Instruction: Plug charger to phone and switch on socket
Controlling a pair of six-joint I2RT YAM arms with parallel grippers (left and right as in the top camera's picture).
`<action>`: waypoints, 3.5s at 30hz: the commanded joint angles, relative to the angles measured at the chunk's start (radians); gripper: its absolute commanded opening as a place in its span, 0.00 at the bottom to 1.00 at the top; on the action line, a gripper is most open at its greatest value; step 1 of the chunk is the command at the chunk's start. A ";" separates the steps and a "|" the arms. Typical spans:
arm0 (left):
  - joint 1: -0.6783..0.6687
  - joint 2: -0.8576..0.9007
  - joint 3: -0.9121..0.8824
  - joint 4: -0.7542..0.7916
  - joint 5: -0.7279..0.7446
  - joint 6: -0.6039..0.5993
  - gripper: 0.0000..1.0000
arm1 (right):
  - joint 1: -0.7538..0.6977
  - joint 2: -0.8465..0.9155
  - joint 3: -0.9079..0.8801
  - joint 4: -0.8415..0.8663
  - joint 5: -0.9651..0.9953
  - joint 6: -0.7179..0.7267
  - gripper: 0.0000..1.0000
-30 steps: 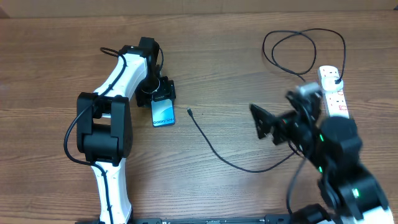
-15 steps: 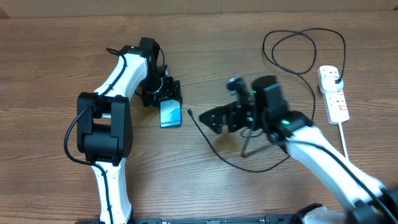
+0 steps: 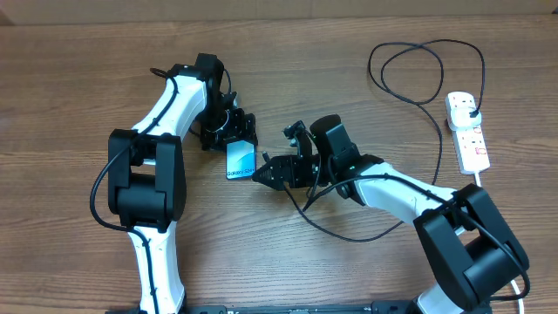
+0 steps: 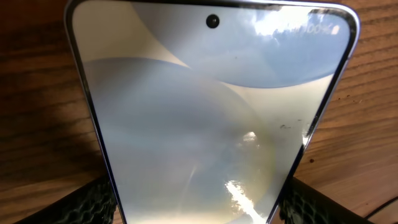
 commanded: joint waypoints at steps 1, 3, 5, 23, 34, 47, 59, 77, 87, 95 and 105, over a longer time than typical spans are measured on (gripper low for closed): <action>-0.007 0.051 -0.032 -0.004 0.021 0.031 0.85 | 0.040 0.013 0.016 0.034 0.157 0.087 0.84; -0.007 0.051 -0.032 -0.007 0.021 0.031 0.85 | 0.056 0.015 0.016 0.058 0.216 0.122 0.84; -0.007 0.051 -0.032 -0.011 0.021 0.031 0.84 | 0.068 0.016 0.016 0.075 0.267 0.145 0.85; -0.007 0.051 -0.032 -0.019 0.020 0.042 0.84 | 0.072 0.120 0.016 0.140 0.203 0.200 0.91; -0.007 0.051 -0.032 -0.021 0.017 0.045 0.84 | 0.072 0.185 0.016 0.243 0.218 0.269 0.85; -0.007 0.051 -0.032 -0.021 0.009 0.041 0.85 | 0.072 0.197 0.016 0.263 0.340 0.317 0.77; -0.025 0.051 -0.027 -0.014 -0.123 -0.103 1.00 | -0.042 0.196 0.019 0.172 0.329 0.318 0.73; -0.119 0.051 -0.024 0.003 -0.347 -0.172 1.00 | -0.029 0.196 0.019 0.210 0.183 0.317 0.74; -0.139 0.051 -0.024 0.064 -0.299 -0.151 1.00 | 0.012 0.196 0.018 0.229 0.233 0.317 0.80; -0.140 0.052 -0.024 0.035 -0.297 -0.165 0.84 | 0.021 0.196 0.018 0.233 0.232 0.317 0.81; -0.139 0.052 -0.024 -0.001 -0.177 -0.051 0.82 | 0.036 0.196 0.018 0.229 0.224 0.312 0.87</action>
